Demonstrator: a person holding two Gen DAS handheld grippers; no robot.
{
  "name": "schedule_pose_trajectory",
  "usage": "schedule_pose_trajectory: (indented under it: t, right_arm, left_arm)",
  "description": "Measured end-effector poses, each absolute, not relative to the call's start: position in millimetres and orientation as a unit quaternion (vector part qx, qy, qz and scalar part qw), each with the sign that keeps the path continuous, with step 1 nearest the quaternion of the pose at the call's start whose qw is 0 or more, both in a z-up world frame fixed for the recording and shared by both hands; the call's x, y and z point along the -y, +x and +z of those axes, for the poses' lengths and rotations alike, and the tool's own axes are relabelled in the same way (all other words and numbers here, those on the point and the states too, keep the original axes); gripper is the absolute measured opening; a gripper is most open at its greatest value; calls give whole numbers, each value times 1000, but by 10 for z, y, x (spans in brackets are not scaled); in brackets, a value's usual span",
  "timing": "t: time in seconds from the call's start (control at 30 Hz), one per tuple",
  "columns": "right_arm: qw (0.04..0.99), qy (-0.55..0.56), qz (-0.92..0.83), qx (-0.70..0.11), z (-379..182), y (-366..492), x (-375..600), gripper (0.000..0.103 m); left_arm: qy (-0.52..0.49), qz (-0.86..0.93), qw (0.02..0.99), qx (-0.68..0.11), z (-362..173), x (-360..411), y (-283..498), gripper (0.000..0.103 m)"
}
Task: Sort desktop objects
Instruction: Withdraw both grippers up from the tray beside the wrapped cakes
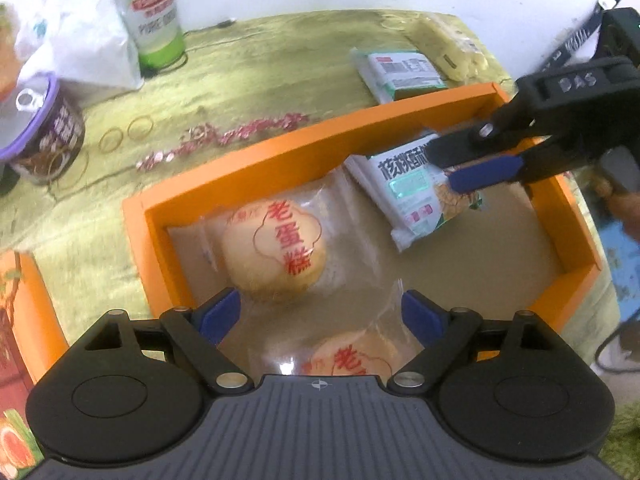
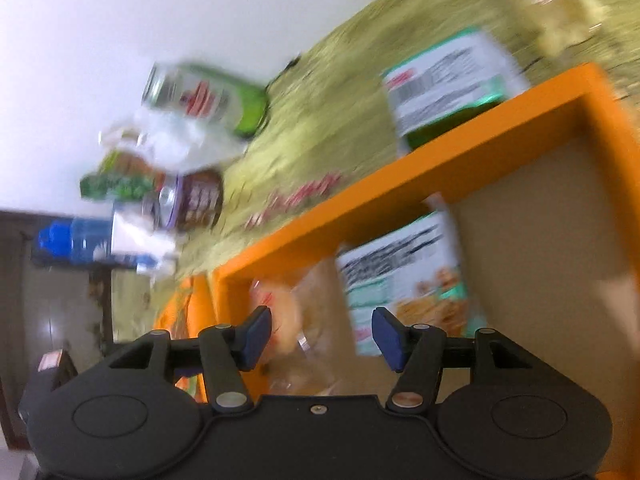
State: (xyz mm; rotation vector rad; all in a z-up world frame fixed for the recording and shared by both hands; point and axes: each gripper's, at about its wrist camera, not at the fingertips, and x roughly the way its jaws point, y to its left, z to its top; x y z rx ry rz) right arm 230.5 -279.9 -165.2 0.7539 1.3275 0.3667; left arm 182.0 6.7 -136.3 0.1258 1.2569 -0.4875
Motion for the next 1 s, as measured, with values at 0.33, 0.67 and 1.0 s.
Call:
schedule_pose_trajectory:
  t: [0.33,0.67,1.0]
  right_arm:
    - [670,302,171,-656,-1797,2433,2093,60]
    - [656,270,154,-688,-1856,2488,1758,71]
    - [670,261,145,-680,-1822,2585,1747,71]
  left_arm:
    - [81,-265,761,-586,-1495,-28,1860,90]
    - [105,-314,746,-578,-1612,50,1824,95]
    - [95,-331,741,-577,-1625,-20,1736,95]
